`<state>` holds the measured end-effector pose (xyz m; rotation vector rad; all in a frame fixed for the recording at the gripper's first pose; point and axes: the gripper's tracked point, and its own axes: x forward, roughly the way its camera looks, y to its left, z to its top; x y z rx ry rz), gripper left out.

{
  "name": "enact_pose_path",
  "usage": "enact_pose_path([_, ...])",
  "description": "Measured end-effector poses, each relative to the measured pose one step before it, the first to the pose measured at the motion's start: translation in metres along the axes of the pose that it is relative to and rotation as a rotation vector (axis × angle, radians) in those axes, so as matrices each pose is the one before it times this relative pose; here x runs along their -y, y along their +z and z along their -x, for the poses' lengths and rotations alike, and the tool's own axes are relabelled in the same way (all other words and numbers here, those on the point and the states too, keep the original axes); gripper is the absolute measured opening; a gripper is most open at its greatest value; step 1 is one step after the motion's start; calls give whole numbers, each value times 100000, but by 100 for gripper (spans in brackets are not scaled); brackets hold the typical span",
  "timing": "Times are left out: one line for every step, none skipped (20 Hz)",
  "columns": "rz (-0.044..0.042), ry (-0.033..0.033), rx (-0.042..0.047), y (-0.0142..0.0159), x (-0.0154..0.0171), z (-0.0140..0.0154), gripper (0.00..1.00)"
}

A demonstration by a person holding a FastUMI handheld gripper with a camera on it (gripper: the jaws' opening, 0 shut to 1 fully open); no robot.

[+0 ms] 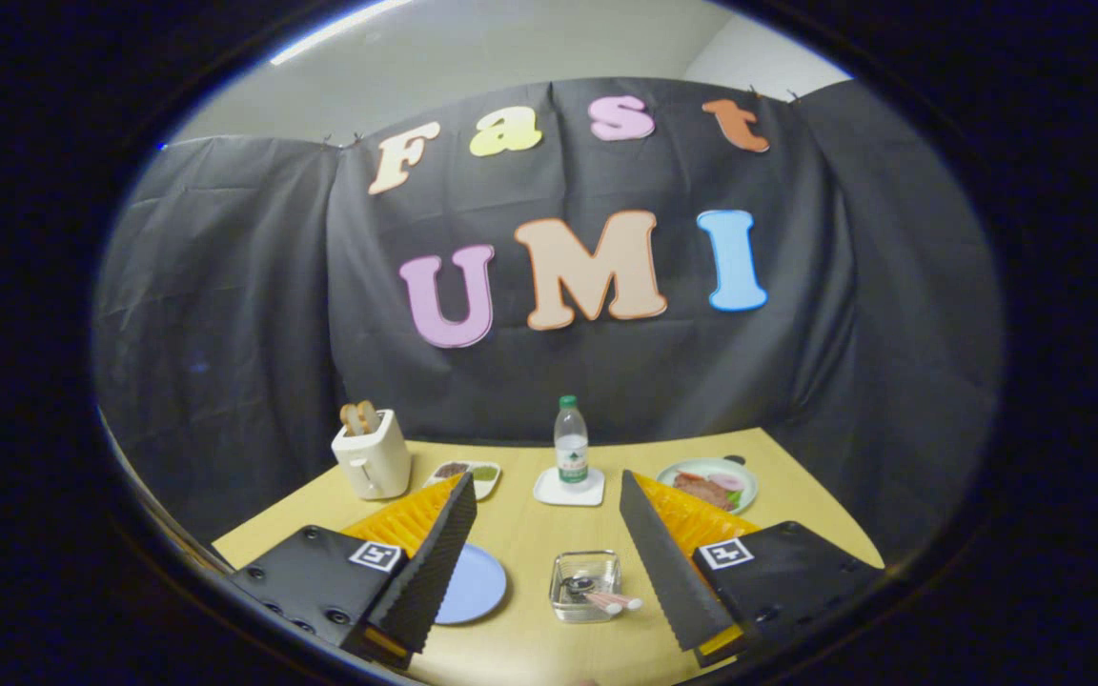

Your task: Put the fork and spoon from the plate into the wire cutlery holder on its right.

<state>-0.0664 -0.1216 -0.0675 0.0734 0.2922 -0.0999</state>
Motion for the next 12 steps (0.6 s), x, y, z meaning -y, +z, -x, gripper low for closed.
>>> enact_pose_path([1019,-1559,2846,132,171,336,97])
enact_pose_path([1589,-1256,2822,315,32,337,97])
enact_pose_path([2101,-1359,1840,55,61,250,97])
enact_pose_path([1806,-1703,2400,157,96,172,96])
enact_pose_path([1625,-1128,1392,159,-126,111,96])
enact_pose_path([649,-1262,2183,394,-22,8,96])
enact_pose_path([53,-1164,1568,332,-136,132,96])
enact_pose_path([-601,-1170,1441,357,-13,-1,96])
enact_pose_path([-413,-1348,1236,93,33,74,96])
enact_pose_path([209,-1422,1218,138,131,13,96])
enact_pose_path([406,-1523,1326,55,265,48,96])
enact_pose_path([254,-257,516,79,-95,231,96])
